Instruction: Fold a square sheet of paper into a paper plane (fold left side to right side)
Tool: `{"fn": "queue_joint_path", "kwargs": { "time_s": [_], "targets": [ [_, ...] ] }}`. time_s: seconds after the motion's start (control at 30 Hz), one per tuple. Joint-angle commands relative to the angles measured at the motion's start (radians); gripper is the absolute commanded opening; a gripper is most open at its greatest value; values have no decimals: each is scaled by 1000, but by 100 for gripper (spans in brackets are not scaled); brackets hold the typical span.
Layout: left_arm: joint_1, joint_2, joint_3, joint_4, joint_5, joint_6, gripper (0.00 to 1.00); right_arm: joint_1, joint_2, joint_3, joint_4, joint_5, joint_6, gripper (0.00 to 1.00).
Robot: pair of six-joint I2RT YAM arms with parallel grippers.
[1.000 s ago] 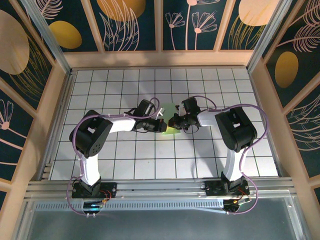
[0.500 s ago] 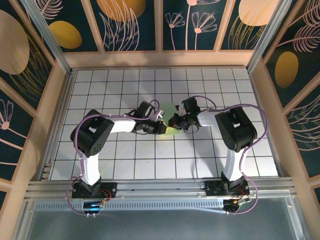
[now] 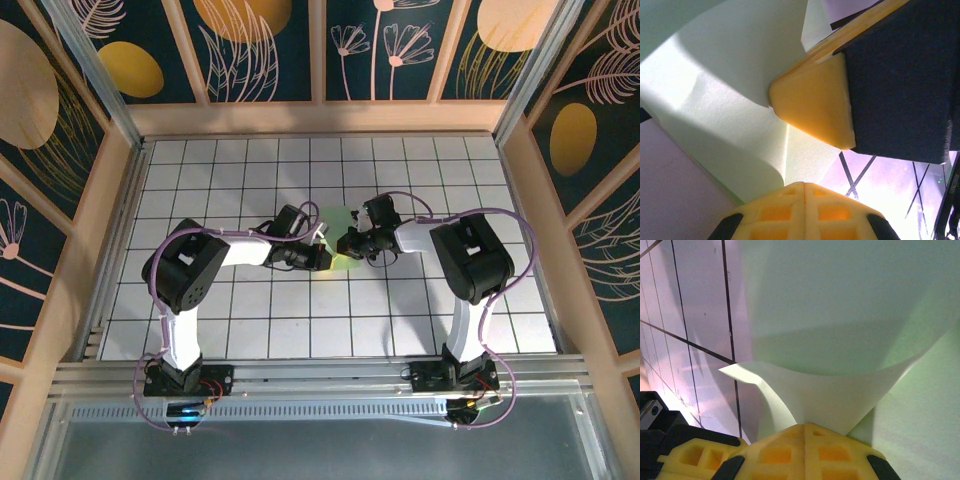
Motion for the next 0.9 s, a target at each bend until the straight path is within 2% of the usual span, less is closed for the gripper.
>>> {"fn": "queue_joint_path", "kwargs": {
  "time_s": [0.0, 0.33, 0.53, 0.7, 0.87],
  "targets": [
    [1, 27, -11, -8, -14, 26, 2, 7, 15, -18, -86, 45, -28, 0],
    [1, 29, -44, -25, -54, 34, 0, 8, 4, 0, -92, 40, -31, 0],
    [-1, 28, -47, -44, -82, 44, 0, 8, -54, 16, -61, 16, -28, 0],
    [-6, 26, -48, -56, -116, 53, 0, 11, -104, -49, 44, 31, 11, 0],
    [-8, 29, -49, -58, -121, 56, 0, 36, -91, -48, 93, 54, 20, 0]
  ]
}}
